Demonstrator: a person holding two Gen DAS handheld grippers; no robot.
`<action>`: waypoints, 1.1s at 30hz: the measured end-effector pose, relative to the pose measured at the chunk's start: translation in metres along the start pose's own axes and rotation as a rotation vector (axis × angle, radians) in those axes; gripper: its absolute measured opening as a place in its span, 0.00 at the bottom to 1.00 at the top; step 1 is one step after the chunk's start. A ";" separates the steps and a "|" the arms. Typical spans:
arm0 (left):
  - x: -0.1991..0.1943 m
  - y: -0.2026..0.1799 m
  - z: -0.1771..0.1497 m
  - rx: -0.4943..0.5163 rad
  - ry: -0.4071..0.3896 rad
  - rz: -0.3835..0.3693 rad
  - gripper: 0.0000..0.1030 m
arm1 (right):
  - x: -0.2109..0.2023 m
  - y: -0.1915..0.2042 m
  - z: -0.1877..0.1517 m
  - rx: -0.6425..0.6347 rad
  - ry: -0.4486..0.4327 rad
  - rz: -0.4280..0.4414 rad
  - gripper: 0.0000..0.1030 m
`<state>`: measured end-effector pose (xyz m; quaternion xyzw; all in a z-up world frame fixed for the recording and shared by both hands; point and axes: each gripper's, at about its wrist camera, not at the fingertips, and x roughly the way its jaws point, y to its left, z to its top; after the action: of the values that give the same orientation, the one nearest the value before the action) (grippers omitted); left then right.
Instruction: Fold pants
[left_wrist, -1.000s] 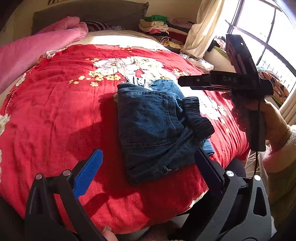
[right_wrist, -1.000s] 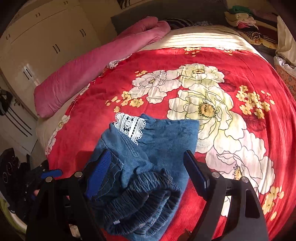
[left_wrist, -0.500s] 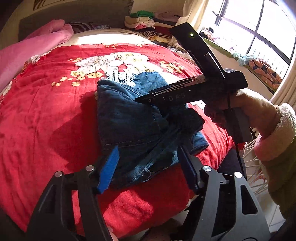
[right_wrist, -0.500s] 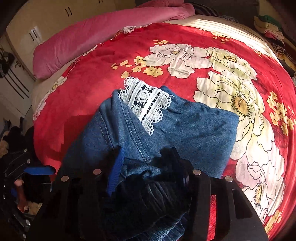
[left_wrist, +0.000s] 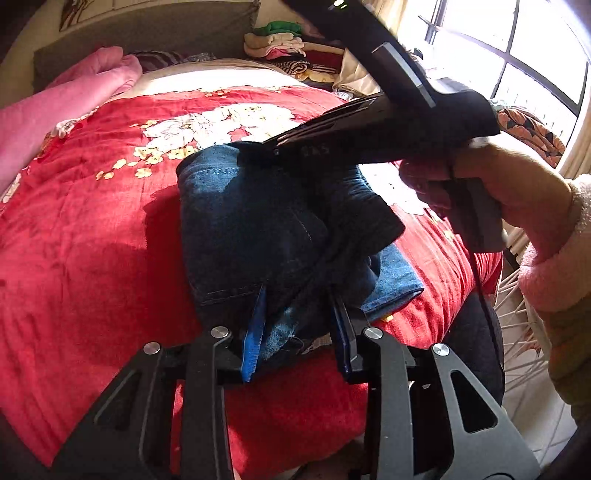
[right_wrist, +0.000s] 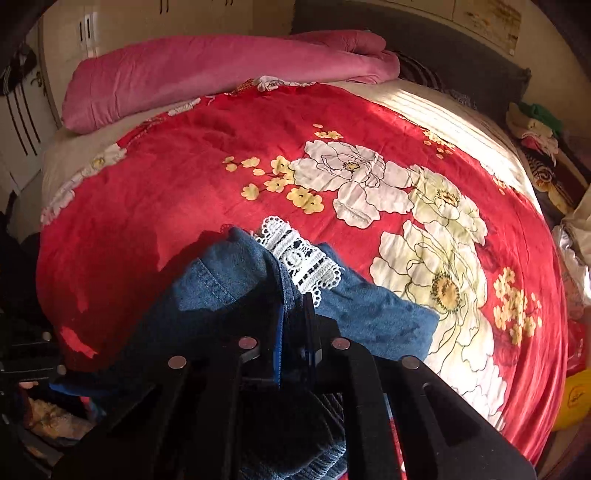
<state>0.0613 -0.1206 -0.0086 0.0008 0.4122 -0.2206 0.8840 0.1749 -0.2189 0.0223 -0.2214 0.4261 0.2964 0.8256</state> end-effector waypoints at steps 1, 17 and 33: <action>0.000 -0.001 0.000 0.003 0.002 -0.007 0.24 | 0.009 -0.001 -0.001 -0.004 0.020 -0.004 0.08; 0.001 -0.006 -0.001 -0.011 0.035 -0.086 0.24 | 0.025 -0.039 -0.019 0.246 0.008 0.096 0.31; 0.014 -0.006 -0.008 -0.020 0.084 -0.071 0.24 | -0.065 -0.050 -0.045 0.339 -0.163 0.166 0.37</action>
<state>0.0612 -0.1301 -0.0231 -0.0137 0.4509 -0.2476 0.8575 0.1530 -0.3026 0.0577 -0.0187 0.4185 0.3045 0.8555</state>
